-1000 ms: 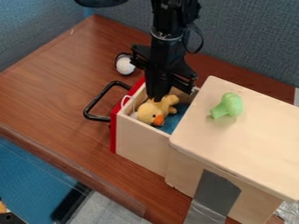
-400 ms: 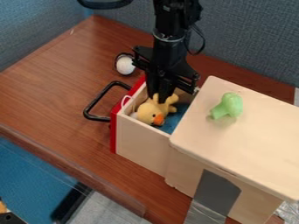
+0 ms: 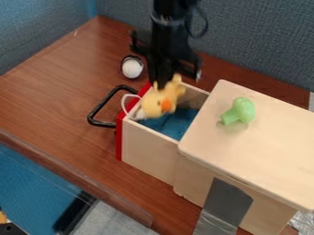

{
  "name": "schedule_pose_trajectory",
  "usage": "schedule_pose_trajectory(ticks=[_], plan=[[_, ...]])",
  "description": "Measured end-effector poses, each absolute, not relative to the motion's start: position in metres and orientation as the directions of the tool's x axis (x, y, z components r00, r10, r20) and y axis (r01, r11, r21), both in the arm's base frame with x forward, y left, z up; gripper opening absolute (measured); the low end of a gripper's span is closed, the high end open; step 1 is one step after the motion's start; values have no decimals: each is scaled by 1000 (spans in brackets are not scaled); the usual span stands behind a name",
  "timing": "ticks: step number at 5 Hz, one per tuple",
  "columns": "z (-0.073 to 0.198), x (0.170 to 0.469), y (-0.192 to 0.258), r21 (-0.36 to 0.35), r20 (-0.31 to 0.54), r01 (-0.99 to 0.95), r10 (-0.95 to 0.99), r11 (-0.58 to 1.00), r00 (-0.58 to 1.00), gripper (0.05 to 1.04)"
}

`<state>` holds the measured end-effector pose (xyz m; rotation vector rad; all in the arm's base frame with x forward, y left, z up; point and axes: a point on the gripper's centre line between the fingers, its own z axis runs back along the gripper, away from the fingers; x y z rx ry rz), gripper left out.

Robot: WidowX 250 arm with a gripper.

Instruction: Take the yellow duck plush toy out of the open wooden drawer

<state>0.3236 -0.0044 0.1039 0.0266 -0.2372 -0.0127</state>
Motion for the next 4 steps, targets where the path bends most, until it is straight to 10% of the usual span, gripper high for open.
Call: schedule_pose_trajectory(ticks=[4], plan=[[132, 307, 119, -18, 217, -397, 391, 918, 895, 49]])
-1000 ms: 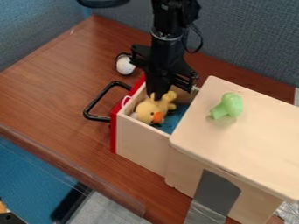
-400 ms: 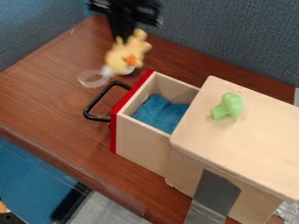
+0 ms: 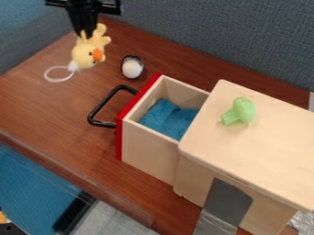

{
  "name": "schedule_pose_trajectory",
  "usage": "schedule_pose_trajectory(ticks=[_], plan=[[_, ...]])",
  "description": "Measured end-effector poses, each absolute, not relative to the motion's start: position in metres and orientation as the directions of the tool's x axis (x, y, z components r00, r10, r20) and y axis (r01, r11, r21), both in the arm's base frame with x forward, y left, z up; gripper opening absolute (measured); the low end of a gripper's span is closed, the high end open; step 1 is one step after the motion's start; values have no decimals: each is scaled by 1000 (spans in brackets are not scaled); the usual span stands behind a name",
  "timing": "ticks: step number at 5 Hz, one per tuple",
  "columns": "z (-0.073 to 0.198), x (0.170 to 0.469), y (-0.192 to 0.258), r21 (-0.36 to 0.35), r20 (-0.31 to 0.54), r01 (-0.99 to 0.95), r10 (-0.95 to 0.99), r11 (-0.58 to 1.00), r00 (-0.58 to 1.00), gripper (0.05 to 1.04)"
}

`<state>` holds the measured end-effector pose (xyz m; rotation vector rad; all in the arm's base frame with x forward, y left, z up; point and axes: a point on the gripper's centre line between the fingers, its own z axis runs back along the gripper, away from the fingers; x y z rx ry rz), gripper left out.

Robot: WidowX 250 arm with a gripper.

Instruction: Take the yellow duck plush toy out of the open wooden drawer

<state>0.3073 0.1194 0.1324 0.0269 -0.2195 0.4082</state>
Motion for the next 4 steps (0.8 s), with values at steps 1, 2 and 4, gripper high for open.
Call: schedule_pose_trajectory(ticks=[1, 2, 4], plan=[[110, 305, 133, 28, 212, -458, 442, 888, 871, 49], [82, 303, 147, 85, 219, -463, 436, 882, 873, 49], [55, 296, 166, 117, 186, -469, 445, 875, 876, 68]])
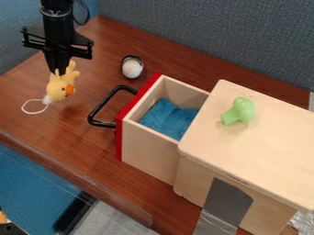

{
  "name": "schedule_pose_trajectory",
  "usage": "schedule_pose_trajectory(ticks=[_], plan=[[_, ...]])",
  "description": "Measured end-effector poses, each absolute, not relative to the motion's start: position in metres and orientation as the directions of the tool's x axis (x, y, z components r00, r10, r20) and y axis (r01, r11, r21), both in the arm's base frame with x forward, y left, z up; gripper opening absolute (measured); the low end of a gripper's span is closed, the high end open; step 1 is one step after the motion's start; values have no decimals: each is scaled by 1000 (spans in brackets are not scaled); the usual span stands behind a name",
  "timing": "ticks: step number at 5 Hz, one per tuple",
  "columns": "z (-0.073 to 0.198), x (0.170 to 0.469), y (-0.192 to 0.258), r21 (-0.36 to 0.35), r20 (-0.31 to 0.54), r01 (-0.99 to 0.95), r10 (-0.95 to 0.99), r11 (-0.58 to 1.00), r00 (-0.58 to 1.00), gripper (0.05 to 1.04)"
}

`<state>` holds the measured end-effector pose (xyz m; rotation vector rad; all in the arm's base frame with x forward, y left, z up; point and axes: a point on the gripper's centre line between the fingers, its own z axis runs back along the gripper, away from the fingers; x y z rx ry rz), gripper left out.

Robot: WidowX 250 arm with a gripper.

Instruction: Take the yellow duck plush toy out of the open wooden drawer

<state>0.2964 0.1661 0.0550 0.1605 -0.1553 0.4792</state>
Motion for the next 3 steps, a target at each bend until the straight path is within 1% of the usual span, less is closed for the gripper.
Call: schedule_pose_trajectory(ticks=[1, 2, 3], plan=[[61, 297, 169, 132, 175, -462, 438, 877, 882, 214], [68, 290, 171, 159, 151, -472, 451, 867, 879, 469], [86, 288, 165, 136, 167, -455, 432, 880, 886, 777]])
